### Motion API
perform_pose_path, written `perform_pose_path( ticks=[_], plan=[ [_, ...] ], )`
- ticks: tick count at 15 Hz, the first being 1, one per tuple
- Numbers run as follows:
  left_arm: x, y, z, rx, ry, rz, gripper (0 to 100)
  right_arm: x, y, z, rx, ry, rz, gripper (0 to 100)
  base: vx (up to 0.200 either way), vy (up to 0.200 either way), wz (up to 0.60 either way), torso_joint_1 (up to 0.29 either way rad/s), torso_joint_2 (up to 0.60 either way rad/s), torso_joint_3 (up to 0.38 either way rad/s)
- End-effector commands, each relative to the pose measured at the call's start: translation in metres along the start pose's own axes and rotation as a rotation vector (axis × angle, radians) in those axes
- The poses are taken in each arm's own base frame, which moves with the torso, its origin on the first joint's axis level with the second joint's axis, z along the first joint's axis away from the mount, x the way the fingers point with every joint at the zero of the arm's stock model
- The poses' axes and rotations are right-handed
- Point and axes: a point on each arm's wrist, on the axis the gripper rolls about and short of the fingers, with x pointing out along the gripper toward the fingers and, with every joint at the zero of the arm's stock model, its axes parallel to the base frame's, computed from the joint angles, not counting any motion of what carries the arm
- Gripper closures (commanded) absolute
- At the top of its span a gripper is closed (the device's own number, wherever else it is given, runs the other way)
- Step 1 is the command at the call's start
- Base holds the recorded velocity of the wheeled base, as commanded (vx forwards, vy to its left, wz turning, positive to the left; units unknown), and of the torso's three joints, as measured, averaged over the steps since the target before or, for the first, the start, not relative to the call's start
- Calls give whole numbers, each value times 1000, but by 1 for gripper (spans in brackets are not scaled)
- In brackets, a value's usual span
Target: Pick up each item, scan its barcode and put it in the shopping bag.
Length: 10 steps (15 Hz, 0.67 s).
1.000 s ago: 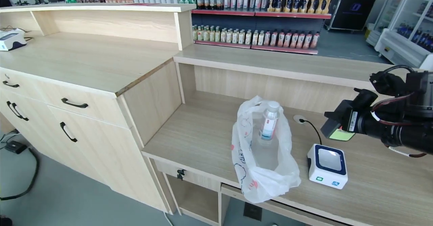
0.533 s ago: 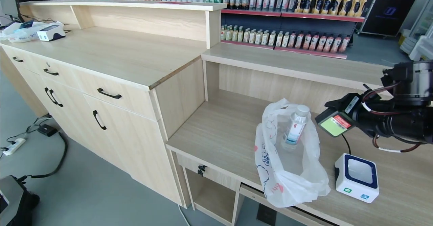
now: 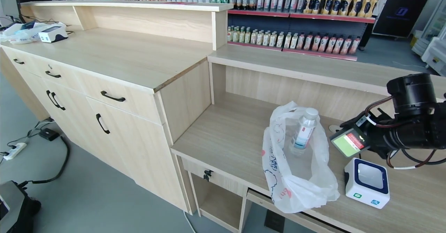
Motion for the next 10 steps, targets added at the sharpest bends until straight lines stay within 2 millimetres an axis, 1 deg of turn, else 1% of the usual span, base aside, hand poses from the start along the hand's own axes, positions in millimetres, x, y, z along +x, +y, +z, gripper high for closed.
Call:
perform_pose_path(
  ticks=[1, 5, 6, 10],
  plan=[
    [0, 0, 0, 0, 0, 0, 0, 6, -3, -1, 13, 14, -26, 100, 0, 0, 0, 0, 0, 0],
    [0, 0, 0, 0, 0, 0, 0, 24, -22, 9, 70, 13, -114, 100, 0, 0, 0, 0, 0, 0],
    [0, 0, 0, 0, 0, 0, 0, 29, -23, 9, 72, 16, -123, 100, 0, 0, 0, 0, 0, 0],
    [0, 0, 0, 0, 0, 0, 0, 61, -27, 3, 59, 56, -176, 100, 0, 0, 0, 0, 0, 0]
  ],
)
